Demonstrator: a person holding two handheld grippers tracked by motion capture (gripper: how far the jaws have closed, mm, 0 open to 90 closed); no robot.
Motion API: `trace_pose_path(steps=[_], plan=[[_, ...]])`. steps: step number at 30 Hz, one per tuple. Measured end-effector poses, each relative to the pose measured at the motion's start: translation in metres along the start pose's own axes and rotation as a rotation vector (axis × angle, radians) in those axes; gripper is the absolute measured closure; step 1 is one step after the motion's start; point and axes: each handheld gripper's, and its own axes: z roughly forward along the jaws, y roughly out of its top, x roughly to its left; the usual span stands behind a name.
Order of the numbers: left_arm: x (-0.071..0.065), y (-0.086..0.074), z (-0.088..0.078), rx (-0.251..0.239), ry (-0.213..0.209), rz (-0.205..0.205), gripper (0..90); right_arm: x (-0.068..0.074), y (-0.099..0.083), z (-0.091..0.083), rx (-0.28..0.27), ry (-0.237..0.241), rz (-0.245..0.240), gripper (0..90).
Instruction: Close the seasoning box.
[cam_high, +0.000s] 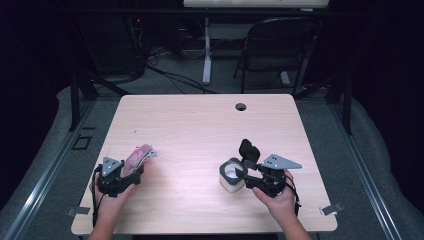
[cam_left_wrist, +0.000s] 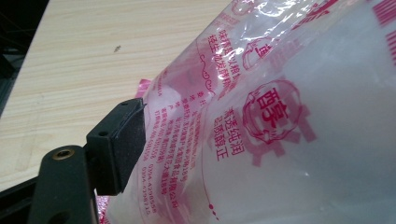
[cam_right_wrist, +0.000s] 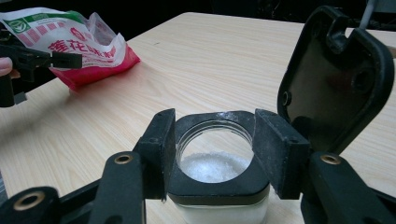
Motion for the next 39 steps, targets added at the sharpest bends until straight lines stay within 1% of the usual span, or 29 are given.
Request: trace_pose_path(steps=[3,7,10,14,17,19,22,25,27,29,35,36,38,39], plan=[[-0.004,0.000,0.000,0.006,-0.008,0.009,24.9,0.000,0.000,0.000,0.003,-0.003,-0.004,49.5],[-0.009,0.000,0.000,0.013,-0.012,0.033,25.0,0.000,0.001,0.000,0.006,0.000,-0.003,49.3],[-0.015,-0.001,-0.001,0.018,-0.027,0.035,25.1,0.000,0.001,0.000,0.006,-0.004,-0.005,48.8],[-0.024,-0.001,-0.004,0.015,-0.040,0.065,25.6,-0.001,0.002,0.000,0.003,-0.018,-0.002,48.4],[-0.032,-0.002,-0.005,0.021,-0.061,0.079,25.6,0.000,0.002,0.000,0.011,-0.016,-0.001,48.4],[-0.038,-0.003,-0.005,0.023,-0.068,0.102,25.4,0.000,0.002,0.000,0.010,-0.014,0.001,48.4],[-0.047,-0.004,-0.004,0.028,-0.088,0.123,25.3,0.001,0.002,0.001,0.013,-0.012,-0.003,48.2],[-0.055,-0.004,-0.003,0.037,-0.097,0.149,25.2,0.002,0.001,0.002,0.012,-0.014,0.003,48.1],[-0.059,-0.005,-0.002,0.042,-0.103,0.163,25.3,0.002,0.001,0.002,0.016,-0.014,-0.002,48.1],[-0.063,-0.005,0.000,0.045,-0.114,0.167,25.3,0.002,0.001,0.002,0.013,-0.013,0.006,48.0],[-0.074,-0.006,0.004,0.052,-0.130,0.195,25.3,0.000,0.001,0.001,0.016,-0.025,0.013,47.8],[-0.077,-0.006,0.004,0.054,-0.134,0.201,25.2,-0.001,0.001,0.001,0.017,-0.029,0.015,47.8],[-0.082,-0.006,0.005,0.053,-0.130,0.219,25.2,-0.001,0.002,0.000,0.020,-0.035,0.020,47.8],[-0.084,-0.006,0.005,0.049,-0.134,0.224,25.2,-0.002,0.002,0.000,0.013,-0.034,0.022,47.8]])
